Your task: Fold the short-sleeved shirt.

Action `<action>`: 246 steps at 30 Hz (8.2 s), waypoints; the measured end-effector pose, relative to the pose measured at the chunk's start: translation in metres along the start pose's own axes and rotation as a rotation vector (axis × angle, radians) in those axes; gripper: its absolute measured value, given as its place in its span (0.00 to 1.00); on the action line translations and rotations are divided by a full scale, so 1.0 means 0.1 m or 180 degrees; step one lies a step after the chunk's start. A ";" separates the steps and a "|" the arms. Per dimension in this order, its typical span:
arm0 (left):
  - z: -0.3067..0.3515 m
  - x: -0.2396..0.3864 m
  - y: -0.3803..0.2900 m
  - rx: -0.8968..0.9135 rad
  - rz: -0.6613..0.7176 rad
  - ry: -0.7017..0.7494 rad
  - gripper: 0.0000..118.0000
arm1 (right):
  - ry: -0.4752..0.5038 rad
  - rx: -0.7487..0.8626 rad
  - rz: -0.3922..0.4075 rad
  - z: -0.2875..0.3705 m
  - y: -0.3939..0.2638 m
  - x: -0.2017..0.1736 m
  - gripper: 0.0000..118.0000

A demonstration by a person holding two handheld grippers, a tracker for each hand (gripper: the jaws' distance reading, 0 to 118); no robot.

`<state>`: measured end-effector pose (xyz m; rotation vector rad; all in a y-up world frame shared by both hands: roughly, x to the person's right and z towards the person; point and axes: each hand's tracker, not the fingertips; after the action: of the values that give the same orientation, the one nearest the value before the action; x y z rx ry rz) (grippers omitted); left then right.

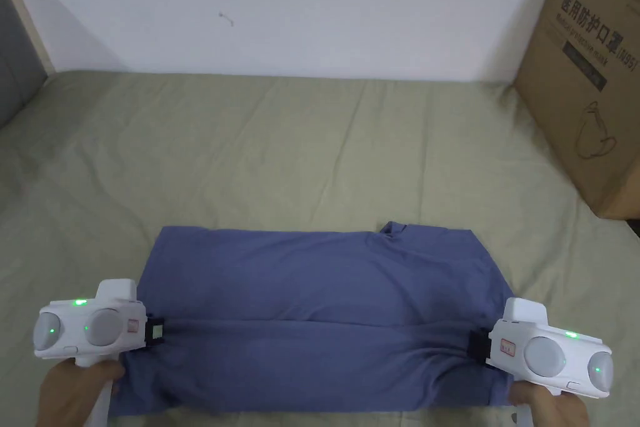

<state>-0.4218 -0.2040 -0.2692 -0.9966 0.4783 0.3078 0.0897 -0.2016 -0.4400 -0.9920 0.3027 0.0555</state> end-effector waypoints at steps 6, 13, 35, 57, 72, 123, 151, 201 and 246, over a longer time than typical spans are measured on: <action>1.03 0.08 -0.07 0.0921 0.0307 -0.0433 0.87 | 0.0220 0.0803 0.0024 0.84 0.04 0.02 0.77; 2.17 0.22 -0.54 0.2062 0.0249 -0.0399 0.87 | 0.0142 0.1750 0.0362 2.11 -0.19 -0.18 0.77; 1.90 0.13 -0.75 0.1534 -0.0162 -0.0279 0.00 | -0.0058 0.2193 0.0693 2.51 -0.64 -0.35 0.00; 0.35 -0.15 -0.78 -0.0108 0.0053 -0.0270 0.03 | -0.0172 0.1442 0.0368 1.55 -0.43 -0.08 0.01; 0.76 -0.17 -0.66 0.0223 -0.0048 -0.0306 0.02 | -0.0289 -0.0164 0.0428 -0.16 -0.48 0.36 0.71; 2.69 0.57 -1.03 0.2500 -0.0222 -0.0183 0.31 | -0.0230 0.2263 0.0499 2.57 -0.74 -0.38 0.30; 0.02 0.09 0.82 0.0056 -0.0006 -0.0346 0.87 | -0.0227 0.1885 0.0571 1.60 0.01 -0.26 0.00; 1.02 -0.21 -0.12 0.0658 0.0183 -0.0545 0.00 | 0.0417 0.0917 0.0397 1.29 0.14 0.28 0.00; 2.74 0.53 -1.05 0.2658 -0.0317 -0.0179 0.00 | -0.0140 0.2541 0.0689 2.69 -0.71 -0.69 0.00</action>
<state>-0.2617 -0.0214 -0.0961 -0.1953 0.4438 0.0271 0.0970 -0.0108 -0.2262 -0.1642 0.3506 0.1403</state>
